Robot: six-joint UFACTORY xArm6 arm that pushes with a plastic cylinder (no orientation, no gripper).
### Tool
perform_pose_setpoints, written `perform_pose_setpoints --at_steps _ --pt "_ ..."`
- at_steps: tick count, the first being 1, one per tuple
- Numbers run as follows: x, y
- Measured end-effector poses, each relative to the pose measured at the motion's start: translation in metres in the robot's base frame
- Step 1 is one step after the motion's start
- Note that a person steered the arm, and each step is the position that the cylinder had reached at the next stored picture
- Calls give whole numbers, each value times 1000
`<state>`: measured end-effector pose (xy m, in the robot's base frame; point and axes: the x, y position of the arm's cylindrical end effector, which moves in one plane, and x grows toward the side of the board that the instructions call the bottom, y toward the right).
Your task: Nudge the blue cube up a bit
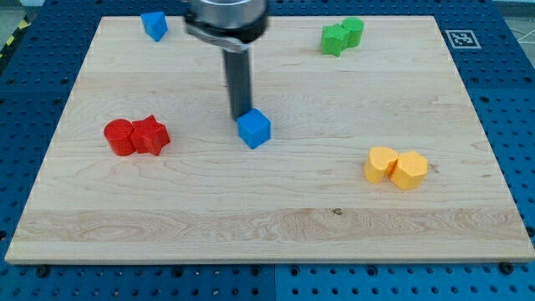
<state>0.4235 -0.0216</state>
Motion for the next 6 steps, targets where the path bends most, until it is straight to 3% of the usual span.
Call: perform_pose_setpoints --at_steps 2,4,6 --pt "63 1" --pt "95 -46" --pt "111 25"
